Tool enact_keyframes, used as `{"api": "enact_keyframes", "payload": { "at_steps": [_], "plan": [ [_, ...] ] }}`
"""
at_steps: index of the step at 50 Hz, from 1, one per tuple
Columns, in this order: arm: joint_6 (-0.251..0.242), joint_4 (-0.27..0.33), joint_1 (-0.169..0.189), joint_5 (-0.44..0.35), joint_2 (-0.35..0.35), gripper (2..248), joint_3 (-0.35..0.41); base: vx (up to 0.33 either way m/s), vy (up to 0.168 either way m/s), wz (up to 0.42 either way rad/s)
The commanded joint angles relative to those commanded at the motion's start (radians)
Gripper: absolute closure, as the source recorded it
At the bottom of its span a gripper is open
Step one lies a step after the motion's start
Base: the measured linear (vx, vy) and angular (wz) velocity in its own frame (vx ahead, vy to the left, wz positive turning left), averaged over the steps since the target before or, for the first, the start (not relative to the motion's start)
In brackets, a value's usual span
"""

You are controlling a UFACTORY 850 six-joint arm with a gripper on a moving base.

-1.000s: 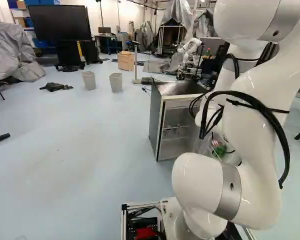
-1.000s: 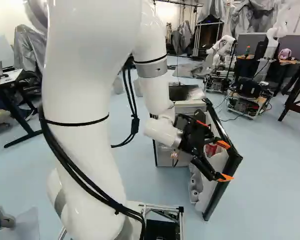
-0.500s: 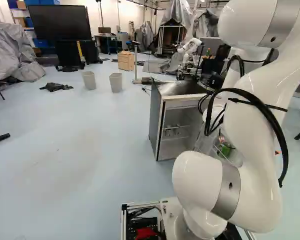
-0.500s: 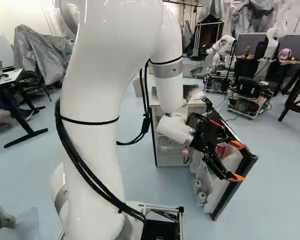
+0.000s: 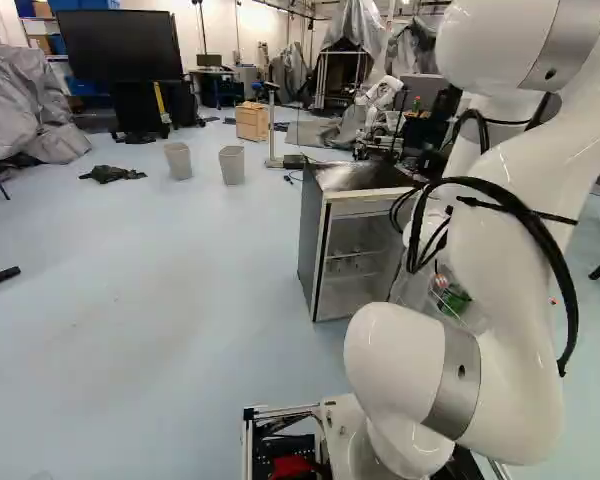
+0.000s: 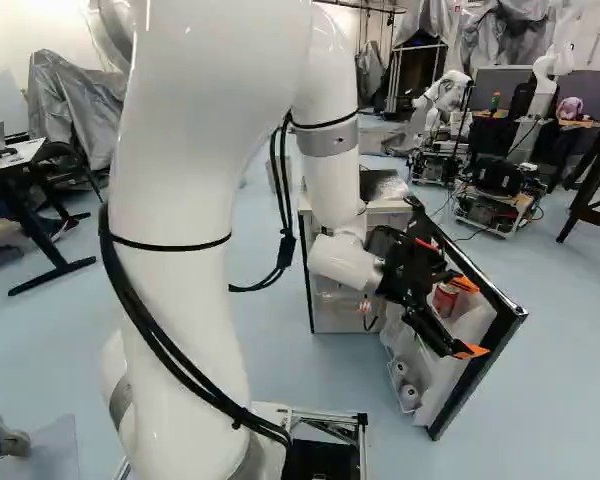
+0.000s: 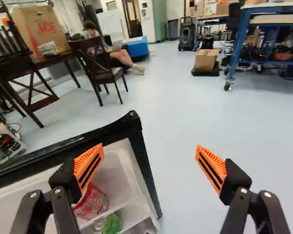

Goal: Grab a drink from the fridge

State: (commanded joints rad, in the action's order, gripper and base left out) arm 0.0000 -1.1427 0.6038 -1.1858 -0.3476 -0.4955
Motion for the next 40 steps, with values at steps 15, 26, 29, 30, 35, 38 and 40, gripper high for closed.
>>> {"api": "enact_keyframes", "payload": {
  "at_steps": [15, 26, 29, 30, 35, 38, 40],
  "plan": [
    [0.0, 0.157, -0.031, 0.02, 0.072, 3, 0.098, 0.0, 0.0, 0.0],
    [0.0, 0.272, -0.055, 0.029, 0.127, 3, 0.169, 0.0, 0.0, 0.0],
    [0.0, 0.304, -0.062, 0.031, 0.142, 3, 0.188, 0.0, 0.0, 0.0],
    [0.0, 0.314, -0.065, 0.031, 0.148, 3, 0.195, 0.0, 0.0, 0.0],
    [0.0, 0.367, -0.076, 0.031, 0.174, 3, 0.227, 0.0, 0.0, 0.0],
    [0.0, 0.399, -0.083, 0.032, 0.19, 3, 0.246, 0.0, 0.0, 0.0],
    [0.0, 0.42, -0.088, 0.032, 0.201, 3, 0.258, 0.0, 0.0, 0.0]
  ]
}}
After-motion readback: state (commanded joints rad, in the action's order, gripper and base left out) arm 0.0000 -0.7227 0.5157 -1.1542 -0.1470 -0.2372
